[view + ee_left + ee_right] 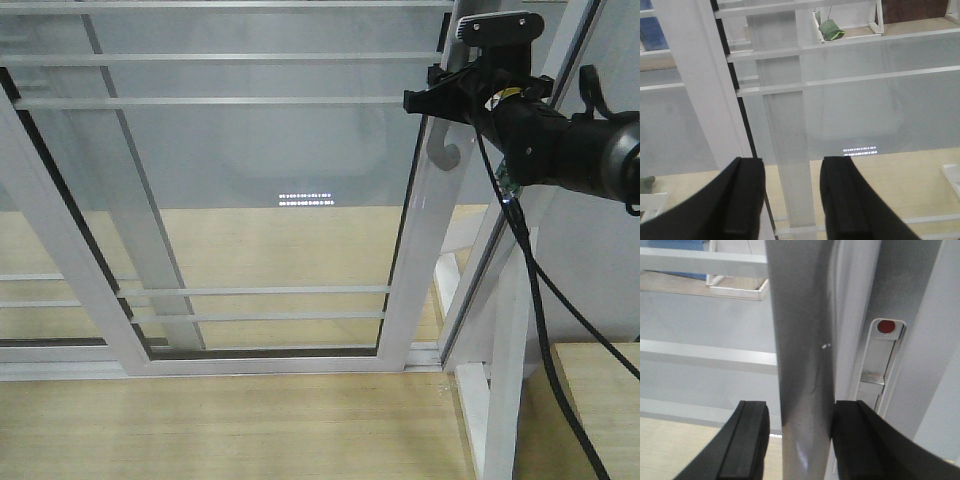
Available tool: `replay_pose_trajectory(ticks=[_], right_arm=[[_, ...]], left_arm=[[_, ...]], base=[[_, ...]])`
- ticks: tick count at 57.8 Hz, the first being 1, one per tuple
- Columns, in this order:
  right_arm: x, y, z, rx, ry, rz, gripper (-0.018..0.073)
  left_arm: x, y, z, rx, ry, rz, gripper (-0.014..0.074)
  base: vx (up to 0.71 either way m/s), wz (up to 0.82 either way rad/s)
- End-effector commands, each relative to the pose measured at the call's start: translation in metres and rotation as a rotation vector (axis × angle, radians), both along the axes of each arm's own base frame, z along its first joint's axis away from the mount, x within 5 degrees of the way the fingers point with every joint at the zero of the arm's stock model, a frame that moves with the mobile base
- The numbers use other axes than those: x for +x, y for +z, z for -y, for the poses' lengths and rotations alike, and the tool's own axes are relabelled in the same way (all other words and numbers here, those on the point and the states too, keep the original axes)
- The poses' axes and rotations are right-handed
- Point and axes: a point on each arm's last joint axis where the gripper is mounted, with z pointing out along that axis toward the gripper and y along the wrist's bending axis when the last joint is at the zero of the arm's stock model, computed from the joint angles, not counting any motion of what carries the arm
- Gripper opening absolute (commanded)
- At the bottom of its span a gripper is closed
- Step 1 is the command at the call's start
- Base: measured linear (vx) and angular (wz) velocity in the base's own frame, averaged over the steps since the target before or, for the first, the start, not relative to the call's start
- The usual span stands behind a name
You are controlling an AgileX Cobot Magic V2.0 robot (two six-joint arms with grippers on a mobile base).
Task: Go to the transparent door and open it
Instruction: 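Close the right gripper on the handle and slide the door toward the left arm, then release the handle with the right gripper and bring the left gripper to it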
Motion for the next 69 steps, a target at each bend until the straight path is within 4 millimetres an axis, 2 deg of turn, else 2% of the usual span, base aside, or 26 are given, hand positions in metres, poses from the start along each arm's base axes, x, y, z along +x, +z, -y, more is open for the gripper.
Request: replay_pose_trajectory(ticks=[1, 17, 31, 37, 47, 53, 64, 69], right_arm=[[-0.007, 0.039, -0.021, 0.0, 0.064, 0.168, 0.0365], [-0.014, 0.036, -0.047, 0.054, 0.117, 0.166, 0.0365], [-0.029, 0.036, -0.081, 0.035, 0.219, 0.165, 0.0365], [-0.035, 0.043, -0.087, 0.049, 0.236, 0.178, 0.0365], [-0.051, 0.076, -0.077, 0.071, 0.231, 0.162, 0.0365], [-0.064, 0.096, -0.062, 0.014, 0.241, 0.114, 0.0365], [-0.083, 0.123, -0.023, 0.01, 0.187, 0.054, 0.0347], [-0.096, 0.12, 0.0, 0.007, 0.135, 0.059, 0.0335]], left_arm=[[0.003, 0.02, 0.001, -0.013, -0.01, 0.122, 0.0409], [0.003, 0.02, 0.001, -0.013, -0.01, 0.122, 0.0409], [0.003, 0.02, 0.001, -0.013, -0.01, 0.122, 0.0409], [0.003, 0.02, 0.001, -0.013, -0.01, 0.122, 0.0409], [0.003, 0.02, 0.001, -0.013, -0.011, 0.124, 0.0409], [0.004, 0.021, 0.002, -0.01, -0.013, 0.136, 0.0409], [0.004, 0.022, 0.002, 0.001, -0.018, 0.153, 0.0409], [0.004, 0.022, 0.002, 0.0, -0.018, 0.154, 0.0409]], base=[[0.0, 0.0], [0.0, 0.0], [0.0, 0.0], [0.0, 0.0], [0.0, 0.0], [0.0, 0.0], [0.0, 0.0], [0.0, 0.0]])
